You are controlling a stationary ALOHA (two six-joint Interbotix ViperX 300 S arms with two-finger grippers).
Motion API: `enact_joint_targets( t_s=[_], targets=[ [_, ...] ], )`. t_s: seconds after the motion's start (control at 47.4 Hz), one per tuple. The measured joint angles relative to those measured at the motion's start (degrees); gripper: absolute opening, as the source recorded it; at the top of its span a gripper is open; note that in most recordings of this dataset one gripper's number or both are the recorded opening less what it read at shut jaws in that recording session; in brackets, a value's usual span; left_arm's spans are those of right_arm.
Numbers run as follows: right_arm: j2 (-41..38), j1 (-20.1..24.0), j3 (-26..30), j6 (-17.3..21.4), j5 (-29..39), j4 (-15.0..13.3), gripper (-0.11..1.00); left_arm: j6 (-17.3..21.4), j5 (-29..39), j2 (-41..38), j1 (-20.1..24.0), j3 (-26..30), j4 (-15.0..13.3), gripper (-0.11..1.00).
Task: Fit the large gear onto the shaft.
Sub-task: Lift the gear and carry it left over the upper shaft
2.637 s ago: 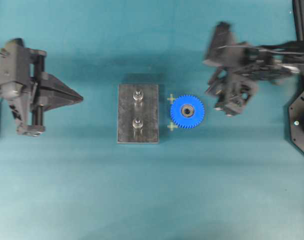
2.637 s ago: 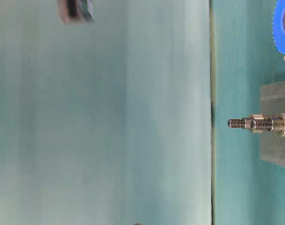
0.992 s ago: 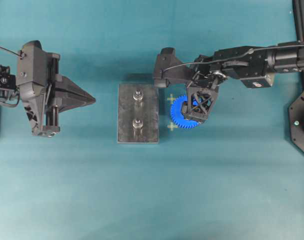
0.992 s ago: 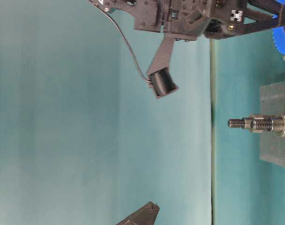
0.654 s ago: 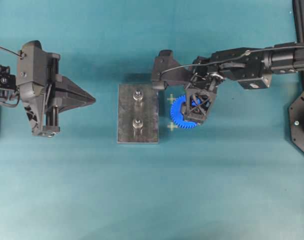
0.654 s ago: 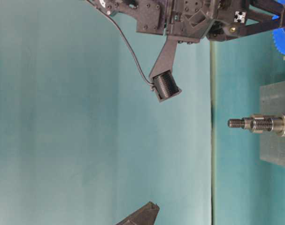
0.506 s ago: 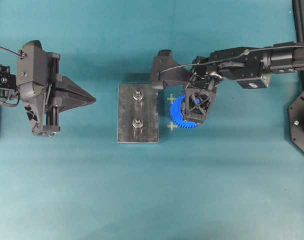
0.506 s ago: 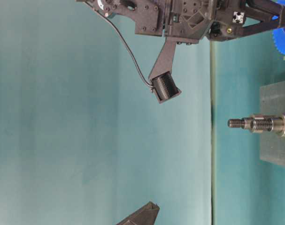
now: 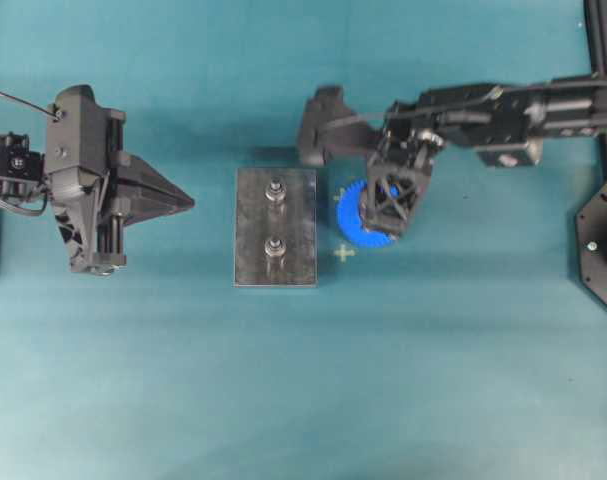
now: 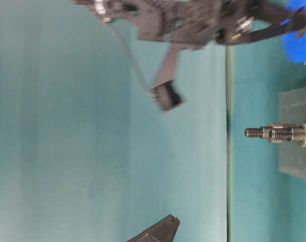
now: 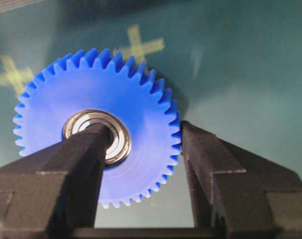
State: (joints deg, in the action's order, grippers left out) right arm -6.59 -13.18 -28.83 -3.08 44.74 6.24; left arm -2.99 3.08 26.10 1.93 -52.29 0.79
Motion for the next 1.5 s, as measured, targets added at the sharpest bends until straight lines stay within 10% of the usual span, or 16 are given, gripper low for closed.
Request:
enact_joint_targets(
  t_s=[0.781, 1.498],
  targets=[
    [-8.79, -0.09, 24.96, 1.49, 13.97, 0.09, 0.49, 0.0, 0.0, -1.93, -1.49, 0.0, 0.0, 0.0],
    [-13.27, -0.26, 30.32, 1.58, 14.15, 0.26, 0.49, -0.18, 0.0, -1.67, -1.76, -0.62, 0.0, 0.0]
  ],
)
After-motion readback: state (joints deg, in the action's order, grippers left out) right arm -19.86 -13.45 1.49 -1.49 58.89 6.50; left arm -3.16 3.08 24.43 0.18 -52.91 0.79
